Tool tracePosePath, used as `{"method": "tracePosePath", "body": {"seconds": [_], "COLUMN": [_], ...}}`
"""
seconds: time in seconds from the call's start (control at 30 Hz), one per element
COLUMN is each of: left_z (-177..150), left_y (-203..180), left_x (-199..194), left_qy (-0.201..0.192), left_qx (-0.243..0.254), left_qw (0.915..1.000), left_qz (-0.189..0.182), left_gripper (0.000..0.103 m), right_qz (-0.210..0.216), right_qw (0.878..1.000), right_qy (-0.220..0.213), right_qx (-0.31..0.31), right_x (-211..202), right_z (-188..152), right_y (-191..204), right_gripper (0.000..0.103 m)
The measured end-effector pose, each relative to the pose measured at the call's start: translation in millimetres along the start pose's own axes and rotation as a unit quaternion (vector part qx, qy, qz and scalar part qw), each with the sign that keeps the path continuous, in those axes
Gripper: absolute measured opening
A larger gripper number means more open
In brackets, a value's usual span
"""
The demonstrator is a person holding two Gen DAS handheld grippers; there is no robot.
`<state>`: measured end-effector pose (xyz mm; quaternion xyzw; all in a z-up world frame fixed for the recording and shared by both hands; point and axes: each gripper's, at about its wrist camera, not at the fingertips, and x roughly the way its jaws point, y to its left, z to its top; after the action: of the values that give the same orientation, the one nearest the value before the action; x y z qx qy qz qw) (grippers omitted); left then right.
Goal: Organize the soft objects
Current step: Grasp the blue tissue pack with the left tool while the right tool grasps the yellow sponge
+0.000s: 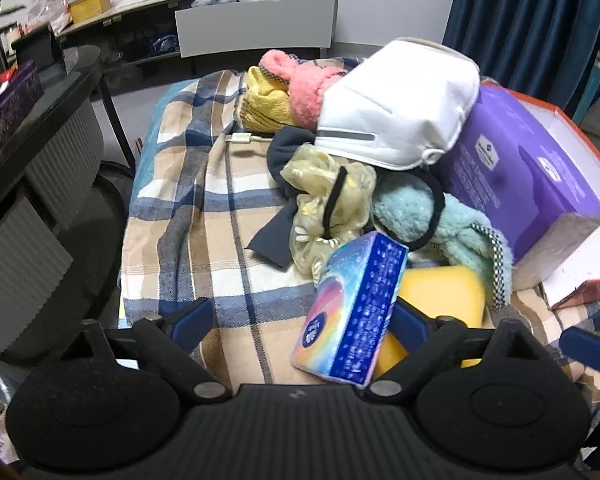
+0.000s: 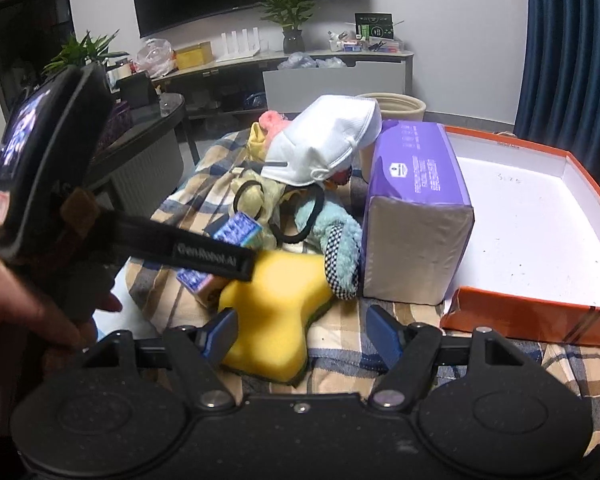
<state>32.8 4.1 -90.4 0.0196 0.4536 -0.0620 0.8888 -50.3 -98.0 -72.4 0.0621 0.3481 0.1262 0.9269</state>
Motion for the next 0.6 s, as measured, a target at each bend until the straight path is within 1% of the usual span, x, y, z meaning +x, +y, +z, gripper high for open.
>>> {"method": "tracePosePath", "body": {"seconds": [0.03,0.07,0.13,0.17,0.2,0.23,0.27,0.37,0.47,0.53,0.6], "left_z": [0,0,-2,-3,-4,-5,-6,-9,-10,-11,-14], "left_y": [4,7,9,10,8,7,6,8,16,20,24], "left_x": [1,3,8,9,10,11,10,4,-7,-14,-21], "left_qy": [0.003,0.006,0.010,0.009,0.007,0.006,0.003,-0.007,-0.020,-0.029,-0.035], "left_qx": [-0.004,-0.006,-0.008,-0.009,-0.008,-0.008,-0.010,-0.019,-0.035,-0.041,-0.048], "left_qw": [1.0000,1.0000,0.9997,0.9994,0.9990,0.9986,0.9985,0.9977,0.9965,0.9963,0.9959], "left_qz": [-0.002,-0.005,-0.021,-0.032,-0.043,-0.052,-0.055,-0.065,-0.074,-0.069,-0.069], "left_gripper": [0.080,0.075,0.058,0.053,0.044,0.037,0.037,0.028,0.028,0.028,0.028], "right_qz": [0.001,0.001,0.001,-0.001,-0.004,-0.005,-0.004,-0.004,-0.002,-0.005,0.006], "right_qw": [1.000,1.000,1.000,1.000,1.000,1.000,1.000,1.000,1.000,1.000,1.000], "right_qy": [0.001,0.004,0.009,0.013,0.016,0.019,0.021,0.024,0.023,0.028,0.030], "right_qx": [-0.001,0.000,0.004,0.004,0.003,0.002,-0.001,-0.004,0.000,-0.005,0.006], "right_x": [1,2,7,10,13,17,21,30,36,43,48], "right_z": [-1,-1,-2,-2,-2,-2,-2,-1,2,5,6], "right_y": [0,0,0,1,3,4,7,12,13,15,15], "right_gripper": [0.084,0.084,0.084,0.084,0.084,0.084,0.084,0.084,0.084,0.084,0.084]}}
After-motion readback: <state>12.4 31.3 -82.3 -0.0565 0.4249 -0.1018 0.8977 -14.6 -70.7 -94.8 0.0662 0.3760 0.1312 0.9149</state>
